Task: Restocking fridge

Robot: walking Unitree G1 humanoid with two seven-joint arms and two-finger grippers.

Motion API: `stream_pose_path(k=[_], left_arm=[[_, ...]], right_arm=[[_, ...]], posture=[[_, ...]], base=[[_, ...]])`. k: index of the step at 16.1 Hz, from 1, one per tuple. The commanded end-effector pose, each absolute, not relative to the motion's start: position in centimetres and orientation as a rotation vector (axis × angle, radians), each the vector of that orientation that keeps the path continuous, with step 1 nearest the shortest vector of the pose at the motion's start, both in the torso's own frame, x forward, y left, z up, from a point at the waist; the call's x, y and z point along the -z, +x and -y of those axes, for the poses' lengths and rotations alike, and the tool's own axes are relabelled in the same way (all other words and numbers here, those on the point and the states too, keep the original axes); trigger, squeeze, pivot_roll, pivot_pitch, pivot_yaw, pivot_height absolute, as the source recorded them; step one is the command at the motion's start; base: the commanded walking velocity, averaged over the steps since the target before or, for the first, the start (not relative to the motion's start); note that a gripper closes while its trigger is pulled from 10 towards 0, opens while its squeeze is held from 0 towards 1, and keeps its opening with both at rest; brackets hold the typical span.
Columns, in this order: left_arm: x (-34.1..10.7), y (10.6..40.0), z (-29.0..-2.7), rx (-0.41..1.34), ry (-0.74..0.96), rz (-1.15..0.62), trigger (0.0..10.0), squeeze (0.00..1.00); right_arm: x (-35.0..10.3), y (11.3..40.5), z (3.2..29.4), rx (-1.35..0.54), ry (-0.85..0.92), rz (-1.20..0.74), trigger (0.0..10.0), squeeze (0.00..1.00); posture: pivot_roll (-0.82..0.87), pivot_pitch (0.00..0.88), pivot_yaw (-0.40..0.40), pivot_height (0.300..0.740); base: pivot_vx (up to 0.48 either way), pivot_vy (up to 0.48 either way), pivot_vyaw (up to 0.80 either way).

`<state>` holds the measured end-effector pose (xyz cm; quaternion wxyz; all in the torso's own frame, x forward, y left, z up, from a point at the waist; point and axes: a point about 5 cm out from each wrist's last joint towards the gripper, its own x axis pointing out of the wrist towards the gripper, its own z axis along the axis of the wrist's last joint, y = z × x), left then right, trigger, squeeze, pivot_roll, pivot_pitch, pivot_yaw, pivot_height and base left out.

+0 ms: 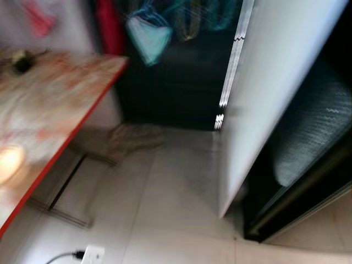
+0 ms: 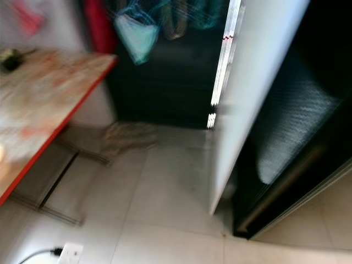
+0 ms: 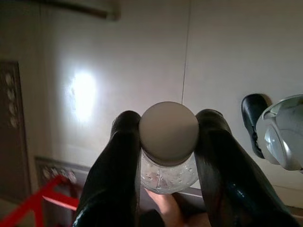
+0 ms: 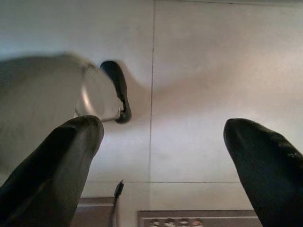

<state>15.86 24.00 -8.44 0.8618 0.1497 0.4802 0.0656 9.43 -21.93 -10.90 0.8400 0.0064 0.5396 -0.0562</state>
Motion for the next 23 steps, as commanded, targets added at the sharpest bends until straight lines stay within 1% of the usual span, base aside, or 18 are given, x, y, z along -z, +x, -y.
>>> stream_pose_path(k=[1, 3, 4, 5, 6, 9, 11, 12, 13, 15, 19, 23], left_arm=[[8.8, 15.2, -23.7, -0.119, 0.31, -1.027, 10.0, 0.0], [9.0, 14.8, -23.3, -0.115, 0.296, -1.034, 10.0, 0.0], [9.5, 14.0, -22.6, -0.117, 0.269, -1.052, 10.0, 0.0], [9.7, 13.6, -22.3, -0.12, 0.254, -1.062, 10.0, 0.0], [10.1, 12.8, -21.5, -0.122, 0.223, -1.08, 10.0, 0.0], [11.0, 10.3, -20.5, -0.111, 0.195, -1.136, 10.0, 0.0], [11.1, 9.6, -20.8, -0.114, 0.203, -1.149, 10.0, 0.0], [11.1, 9.0, -21.6, -0.117, 0.226, -1.154, 10.0, 0.0], [10.8, 8.6, -23.0, -0.155, 0.238, -1.151, 10.0, 0.0], [10.5, 8.7, -24.3, -0.165, 0.273, -1.149, 10.0, 0.0], [10.2, 9.0, -25.3, -0.187, 0.274, -1.129, 10.0, 0.0], [10.4, 8.8, -24.8, -0.167, 0.272, -1.144, 10.0, 0.0]], right_arm=[[11.0, 9.0, 22.0, 0.051, -0.058, -1.16, 10.0, 0.0], [10.9, 9.1, 22.1, 0.02, -0.093, -1.148, 10.0, 0.0], [10.8, 8.9, 22.7, 0.047, -0.092, -1.145, 10.0, 0.0], [10.8, 8.8, 22.9, 0.056, -0.093, -1.145, 10.0, 0.0], [10.6, 8.7, 23.6, 0.082, -0.098, -1.144, 10.0, 0.0], [10.4, 8.1, 25.0, 0.161, -0.068, -1.14, 10.0, 0.0], [10.4, 8.0, 25.1, 0.19, -0.041, -1.132, 10.0, 0.0], [10.5, 7.7, 24.9, 0.215, -0.009, -1.13, 10.0, 0.0], [10.7, 7.6, 24.1, 0.207, 0.013, -1.133, 10.0, 0.0], [11.1, 7.7, 22.4, 0.192, 0.038, -1.136, 10.0, 0.0], [11.3, 7.8, 21.2, 0.221, 0.085, -1.135, 10.0, 0.0], [11.3, 7.5, 21.8, 0.261, 0.096, -1.134, 10.0, 0.0]], posture=[[0.02, 0.017, 0.041, 0.74], [0.0, 0.017, 0.014, 0.74], [-0.01, 0.014, -0.019, 0.74], [-0.01, 0.012, -0.025, 0.74], [0.0, 0.012, -0.055, 0.74], [0.01, 0.002, -0.058, 0.74], [0.03, 0.004, -0.042, 0.74], [0.05, 0.002, -0.033, 0.74], [0.05, 0.0, -0.017, 0.74], [0.05, 0.0, 0.026, 0.74], [0.02, 0.0, 0.031, 0.74], [0.01, 0.0, 0.047, 0.74]], base=[[0.0, 0.0, -0.8], [0.0, 0.0, -0.8], [0.0, 0.0, -0.8], [0.0, 0.0, -0.8], [0.0, 0.0, -0.8], [0.0, 0.0, -0.8], [0.0, 0.0, -0.8], [0.0, 0.0, -0.8], [0.0, 0.0, -0.8], [0.0, 0.0, -0.8], [0.0, 0.0, -0.8], [0.0, 0.0, -0.8]])
